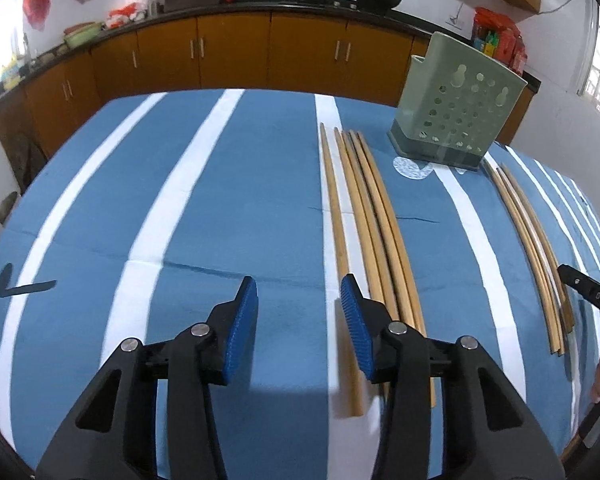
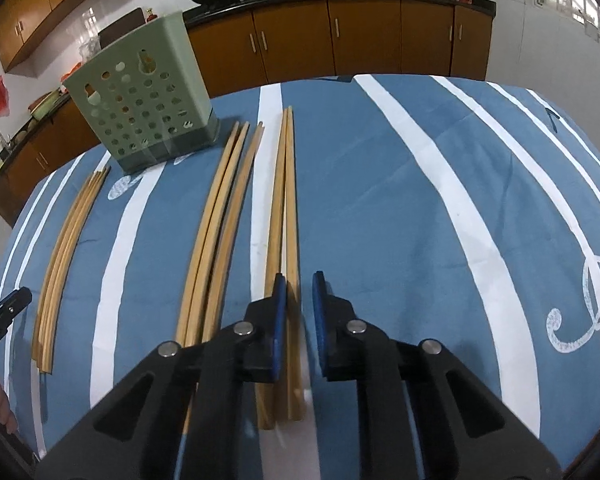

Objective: Organize utensils
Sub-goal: 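Lower the left gripper onto one wooden chopstick and close it while the right gripper grasps another, then lift the left gripper's chopstick upright over the green holder while the right gripper carries its own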

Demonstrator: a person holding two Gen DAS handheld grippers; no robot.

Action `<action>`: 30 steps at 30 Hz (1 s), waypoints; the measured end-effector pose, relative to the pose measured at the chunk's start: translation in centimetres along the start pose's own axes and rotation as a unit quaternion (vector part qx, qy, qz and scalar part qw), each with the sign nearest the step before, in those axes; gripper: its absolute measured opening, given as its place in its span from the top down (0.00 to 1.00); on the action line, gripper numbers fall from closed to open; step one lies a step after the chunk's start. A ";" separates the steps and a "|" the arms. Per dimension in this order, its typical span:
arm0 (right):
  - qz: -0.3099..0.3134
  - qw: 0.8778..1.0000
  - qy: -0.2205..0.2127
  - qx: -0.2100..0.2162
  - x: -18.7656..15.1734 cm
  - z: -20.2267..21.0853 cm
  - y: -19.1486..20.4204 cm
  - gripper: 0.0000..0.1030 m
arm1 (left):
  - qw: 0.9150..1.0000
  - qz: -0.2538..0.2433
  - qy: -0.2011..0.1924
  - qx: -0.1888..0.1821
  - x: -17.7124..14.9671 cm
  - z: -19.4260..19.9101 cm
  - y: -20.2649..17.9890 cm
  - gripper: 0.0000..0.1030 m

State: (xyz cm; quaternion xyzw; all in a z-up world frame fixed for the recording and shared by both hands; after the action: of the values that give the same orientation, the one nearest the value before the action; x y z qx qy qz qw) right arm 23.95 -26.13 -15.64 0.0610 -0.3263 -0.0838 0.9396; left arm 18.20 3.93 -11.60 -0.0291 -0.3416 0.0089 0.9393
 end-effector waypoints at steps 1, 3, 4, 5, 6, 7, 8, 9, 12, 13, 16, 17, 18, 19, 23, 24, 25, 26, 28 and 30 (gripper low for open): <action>0.003 1.000 0.000 0.000 0.0 -0.1 0.1 0.85 | 1.000 0.000 0.002 -0.005 0.1 -0.1 -0.1 0.60; 0.017 1.000 -0.002 -0.017 0.1 -0.1 0.2 0.91 | 1.000 0.000 0.006 -0.015 0.1 -0.4 -0.3 0.66; 0.018 0.999 -0.004 -0.026 0.2 -0.1 0.0 0.92 | 1.000 0.001 0.009 -0.024 0.2 -0.6 -0.5 0.68; 0.014 0.999 -0.006 -0.028 0.3 -0.2 -0.2 0.92 | 1.000 0.000 0.011 -0.029 0.2 -0.8 -0.6 0.73; 0.003 1.000 -0.008 -0.027 0.4 -0.2 -0.5 0.92 | 0.999 0.000 0.013 -0.035 0.2 -0.9 -0.8 0.76; -0.002 1.000 -0.009 -0.025 0.4 -0.2 -0.7 0.92 | 0.999 -0.003 0.016 -0.040 0.2 -0.9 -1.0 0.77; -0.004 1.000 -0.010 -0.024 0.5 -0.2 -0.8 0.92 | 0.999 -0.005 0.017 -0.041 0.2 -1.0 -1.2 0.78; -0.002 1.000 -0.011 -0.024 0.5 -0.2 -0.8 0.92 | 0.999 -0.011 0.018 -0.040 0.2 -1.1 -1.4 0.80; 0.006 1.000 -0.013 -0.028 0.5 -0.3 -0.7 0.92 | 0.999 -0.019 0.024 -0.044 0.3 -1.5 -1.7 0.84; 0.006 1.000 -0.013 -0.028 0.4 -0.3 -0.7 0.92 | 0.998 -0.022 0.028 -0.046 0.3 -1.6 -1.9 0.86; 0.003 1.000 -0.011 -0.023 0.4 -0.2 -0.7 0.92 | 0.998 -0.040 0.028 -0.030 0.5 -1.9 -2.2 0.92; 0.001 1.000 -0.011 -0.021 0.3 -0.1 -0.7 0.92 | 0.998 -0.044 0.028 -0.026 0.7 -2.0 -2.2 0.93; 0.001 1.000 -0.012 -0.019 0.2 -0.1 -0.8 0.92 | 0.998 -0.044 0.027 -0.026 0.9 -2.2 -2.1 0.93; 0.002 1.000 -0.013 -0.018 0.1 0.0 -0.8 0.92 | 0.998 -0.042 0.027 -0.027 1.0 -2.3 -2.0 0.93; 0.010 1.000 -0.015 -0.022 0.3 -0.2 -0.7 0.93 | 0.999 -0.028 0.022 -0.021 2.0 -3.1 -1.2 0.93; 0.008 1.000 -0.018 -0.024 0.4 -0.2 -0.9 0.93 | 0.999 -0.025 0.020 -0.020 2.2 -3.3 -1.0 0.93; 0.004 0.999 -0.020 -0.024 0.6 -0.3 -1.1 0.93 | 0.999 -0.023 0.019 -0.017 2.4 -3.4 -0.9 0.93; 0.000 0.999 -0.022 -0.024 0.7 -0.4 -1.3 0.93 | 0.999 -0.023 0.018 -0.016 2.5 -3.5 -0.8 0.93; -0.008 0.999 -0.024 -0.023 0.9 -0.4 -1.7 0.93 | 0.999 -0.024 0.018 -0.013 2.5 -3.5 -0.8 0.93; -0.007 1.000 -0.022 -0.020 0.7 -0.3 -1.8 0.92 | 0.999 -0.030 0.016 -0.008 2.2 -3.2 -0.8 0.93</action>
State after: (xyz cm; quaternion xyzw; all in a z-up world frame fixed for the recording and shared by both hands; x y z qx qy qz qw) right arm 24.48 -27.99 -15.70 0.0424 -0.3449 -0.0985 0.9325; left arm 21.97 3.04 -12.60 -0.0267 -0.3276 -0.0222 0.9442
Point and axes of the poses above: each gripper's, at about its wrist camera, not at the fingertips, and z roughly against the way its jaws point, y to its left, x to its top, the point moved 6 cm from there along -z, roughly the way its jaws point, and after that the axes turned 2 degrees about x, right-handed, at the moved point
